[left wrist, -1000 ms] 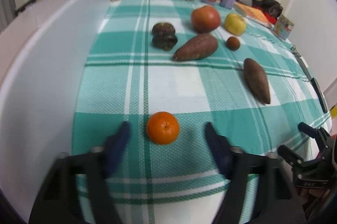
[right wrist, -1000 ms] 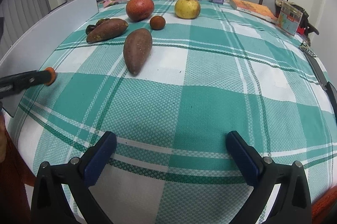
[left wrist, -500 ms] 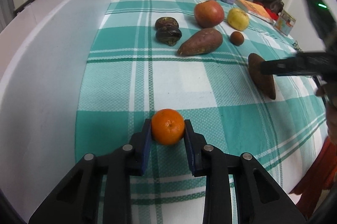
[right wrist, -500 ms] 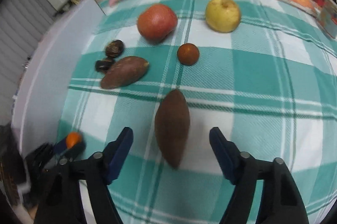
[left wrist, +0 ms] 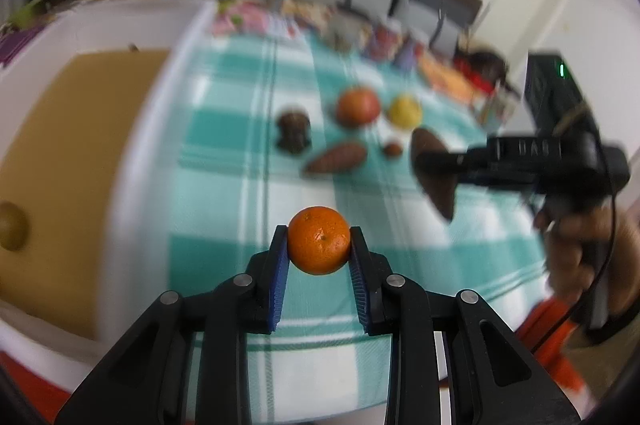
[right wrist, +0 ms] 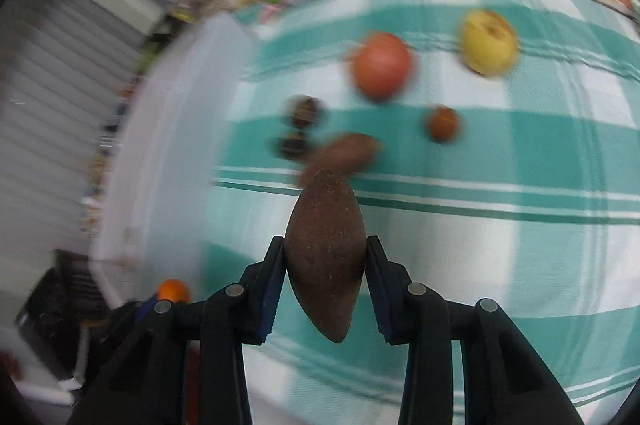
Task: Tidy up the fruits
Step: 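Carry both fruits into the white box and open both tools, then move both tools back over the table toward the remaining fruits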
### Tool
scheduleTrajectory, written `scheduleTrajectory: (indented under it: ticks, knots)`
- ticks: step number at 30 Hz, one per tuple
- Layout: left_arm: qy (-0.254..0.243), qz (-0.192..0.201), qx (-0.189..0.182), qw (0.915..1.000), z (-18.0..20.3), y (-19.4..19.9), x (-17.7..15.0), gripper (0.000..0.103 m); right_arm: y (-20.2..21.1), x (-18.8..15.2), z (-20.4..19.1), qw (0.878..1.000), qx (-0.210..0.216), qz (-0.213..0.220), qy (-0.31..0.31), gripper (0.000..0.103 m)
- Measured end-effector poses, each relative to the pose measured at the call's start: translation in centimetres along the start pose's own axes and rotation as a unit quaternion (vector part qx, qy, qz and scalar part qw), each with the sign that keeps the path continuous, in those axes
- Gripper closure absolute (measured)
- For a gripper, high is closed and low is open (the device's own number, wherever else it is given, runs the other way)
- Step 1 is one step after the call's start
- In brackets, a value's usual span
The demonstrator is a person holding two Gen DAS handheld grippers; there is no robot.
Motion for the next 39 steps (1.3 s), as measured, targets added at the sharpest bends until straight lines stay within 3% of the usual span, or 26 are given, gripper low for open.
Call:
scheduleTrajectory:
  ticks: [4,8,12,15,22,25,26,27,31,33,36,39]
  knots:
    - [0.040,0.038,0.022,0.9982,-3.8,3.9,3.4,0.074,0.2,0.6,-8.1,0.996,0.078,0.002,0.043,0.064]
    - [0.068,0.048,0.084,0.9930,-9.2,5.9,4.6,0.074,-2.1,-0.7,-17.7,0.984,0.140,-0.020,0.108,0.064]
    - [0.100,0.017,0.148,0.9838,-14.5,5.1,3.7,0.074,-5.4,-2.3,-23.1,0.978,0.135,-0.036,0.157,0.064]
    - [0.112,-0.011,0.178,0.9775,-16.8,3.8,2.7,0.074,-8.6,-3.6,-24.5,0.976,0.110,-0.051,0.180,0.064]
    - [0.123,-0.036,0.216,0.9680,-18.6,3.1,1.6,0.072,-13.6,-4.9,-24.2,0.977,0.060,-0.073,0.192,0.063]
    - [0.129,-0.023,0.219,0.9668,-18.6,3.9,1.7,0.057,-13.8,-4.5,-24.1,0.978,0.064,-0.064,0.189,0.059]
    - [0.130,-0.015,0.221,0.9666,-18.4,4.4,1.8,0.048,-13.7,-4.1,-24.1,0.978,0.073,-0.057,0.186,0.052]
    - [0.129,-0.006,0.223,0.9662,-18.2,4.7,2.2,0.041,-13.2,-3.8,-24.1,0.979,0.077,-0.048,0.184,0.048]
    - [0.116,0.053,0.215,0.9683,-15.5,7.3,4.5,0.033,-9.1,-1.9,-23.8,0.979,0.080,0.000,0.190,0.044]
    - [0.097,0.088,0.200,0.9709,-12.7,8.5,5.7,0.020,-5.8,-1.0,-23.4,0.974,0.074,0.040,0.209,0.028]
    - [0.061,0.126,0.170,0.9753,-8.0,9.0,6.5,0.010,-0.9,-0.9,-22.0,0.964,0.039,0.109,0.241,0.006]
    - [0.031,0.128,0.138,0.9818,-3.6,7.4,6.0,0.010,2.7,-1.5,-18.5,0.956,-0.008,0.162,0.246,0.000]
Point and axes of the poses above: each gripper's, at about its wrist camera, not at the fingertips, and y roughly against the way its jaws point, z to its right, x to its top, the point moved 2 cm from there along -y, roughly the way its jaws point, and after that the axes turned 7 degrees about z, right-handed, at the moved point
